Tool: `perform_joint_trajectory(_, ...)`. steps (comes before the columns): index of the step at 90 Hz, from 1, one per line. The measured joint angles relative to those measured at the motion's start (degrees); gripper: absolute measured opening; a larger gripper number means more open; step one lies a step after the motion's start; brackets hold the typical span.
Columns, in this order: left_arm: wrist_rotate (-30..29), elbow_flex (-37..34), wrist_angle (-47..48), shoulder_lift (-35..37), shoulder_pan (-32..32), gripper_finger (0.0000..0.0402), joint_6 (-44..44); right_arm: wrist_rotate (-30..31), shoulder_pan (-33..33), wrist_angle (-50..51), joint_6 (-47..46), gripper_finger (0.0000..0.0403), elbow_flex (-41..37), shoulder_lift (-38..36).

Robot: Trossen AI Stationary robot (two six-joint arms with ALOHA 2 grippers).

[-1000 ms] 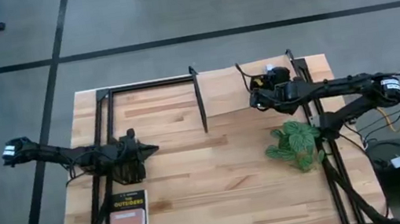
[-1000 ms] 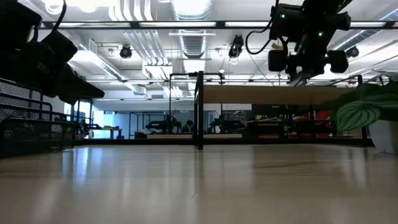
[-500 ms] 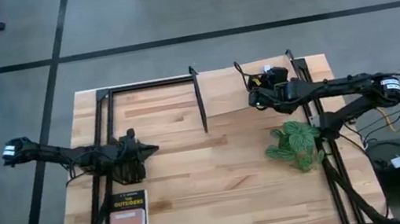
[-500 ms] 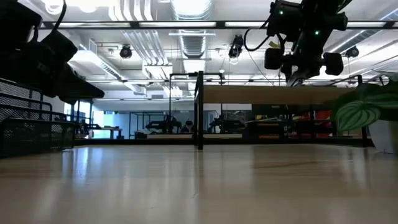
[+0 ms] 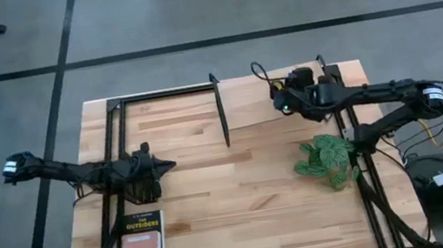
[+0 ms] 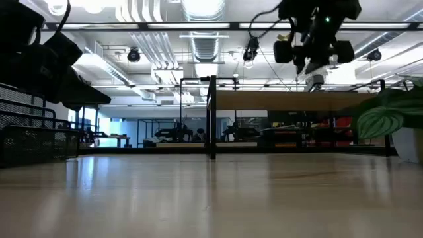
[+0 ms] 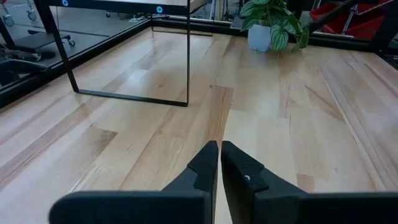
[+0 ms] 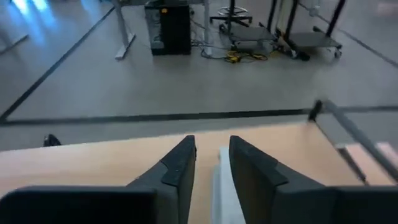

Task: Stock shelves
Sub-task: Put the gray stapler on the shelf

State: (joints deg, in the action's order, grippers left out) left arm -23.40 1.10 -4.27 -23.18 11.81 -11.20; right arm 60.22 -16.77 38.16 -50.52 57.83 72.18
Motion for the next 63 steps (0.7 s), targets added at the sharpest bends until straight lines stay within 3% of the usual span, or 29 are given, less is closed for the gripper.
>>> perform_joint_trajectory(30,0.00,0.00,0.00,0.00,0.00,0.0004,0.02,-22.22,-8.96,0.19,19.92,0.0005,8.33,1.07)
perform_joint_trajectory(63,0.00,0.00,0.01,0.00,-0.01,0.0004,0.01,-40.13,-18.61,2.85,31.84,0.0001,9.26,5.03)
